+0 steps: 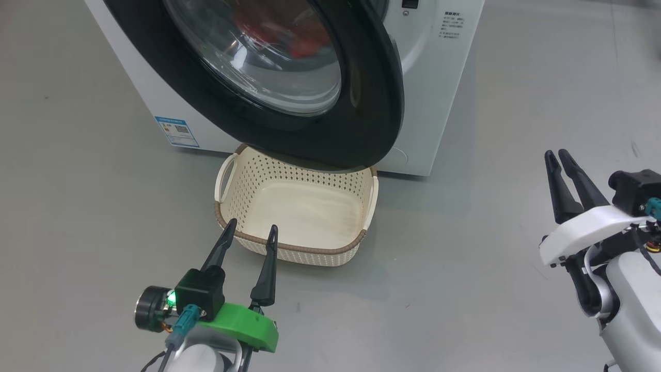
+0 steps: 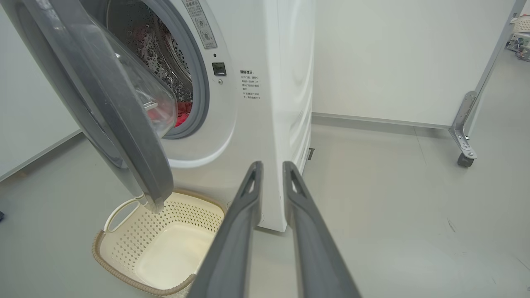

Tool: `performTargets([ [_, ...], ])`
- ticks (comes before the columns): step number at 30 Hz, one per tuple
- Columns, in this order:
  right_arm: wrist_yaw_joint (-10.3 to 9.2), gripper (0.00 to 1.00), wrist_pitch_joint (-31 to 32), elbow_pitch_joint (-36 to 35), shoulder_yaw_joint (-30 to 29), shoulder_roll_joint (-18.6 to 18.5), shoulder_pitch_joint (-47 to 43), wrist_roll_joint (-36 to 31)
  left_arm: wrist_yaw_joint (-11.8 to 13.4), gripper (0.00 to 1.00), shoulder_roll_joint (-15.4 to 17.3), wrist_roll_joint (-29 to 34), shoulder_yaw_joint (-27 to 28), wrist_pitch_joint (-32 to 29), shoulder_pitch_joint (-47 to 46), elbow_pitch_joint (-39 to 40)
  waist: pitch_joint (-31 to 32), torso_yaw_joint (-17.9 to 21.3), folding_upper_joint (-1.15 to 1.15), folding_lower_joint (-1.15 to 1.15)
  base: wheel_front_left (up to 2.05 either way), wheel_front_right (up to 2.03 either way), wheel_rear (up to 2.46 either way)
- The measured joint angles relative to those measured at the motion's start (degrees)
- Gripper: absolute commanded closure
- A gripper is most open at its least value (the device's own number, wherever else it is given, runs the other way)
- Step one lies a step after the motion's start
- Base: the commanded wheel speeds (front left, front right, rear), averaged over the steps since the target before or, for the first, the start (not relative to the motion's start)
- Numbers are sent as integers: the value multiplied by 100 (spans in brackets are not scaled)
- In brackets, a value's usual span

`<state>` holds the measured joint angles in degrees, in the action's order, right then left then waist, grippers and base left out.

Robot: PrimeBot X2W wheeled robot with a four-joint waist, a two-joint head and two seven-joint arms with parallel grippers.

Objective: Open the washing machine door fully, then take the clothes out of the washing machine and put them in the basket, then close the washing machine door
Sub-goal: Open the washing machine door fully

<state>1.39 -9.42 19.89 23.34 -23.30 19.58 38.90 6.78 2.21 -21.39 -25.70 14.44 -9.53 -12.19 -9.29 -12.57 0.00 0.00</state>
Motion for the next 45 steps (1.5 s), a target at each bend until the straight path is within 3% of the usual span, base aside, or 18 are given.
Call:
performTargets([
  [1, -54, 0, -103, -59, -2, 13, -79, -46, 0, 0, -1, 12, 37, 0, 23, 1, 8, 12, 0, 0, 0, 0, 0],
  [12, -566, 0, -403, -644, 5, 189, -930, -326, 0, 0, 8, 112, 149, 0, 79, -2, 78, 157, 0, 0, 0, 0, 0],
  [20, -715, 0, -427, -935, -89, 298, -1266, -477, 0, 0, 9, 174, 269, 0, 137, -23, 98, 255, 0, 0, 0, 0, 0],
  [45, -818, 0, -460, -1566, -662, 520, -1954, -814, 0, 0, 9, 174, 626, 0, 185, -5, 108, 366, 0, 0, 0, 0, 0],
])
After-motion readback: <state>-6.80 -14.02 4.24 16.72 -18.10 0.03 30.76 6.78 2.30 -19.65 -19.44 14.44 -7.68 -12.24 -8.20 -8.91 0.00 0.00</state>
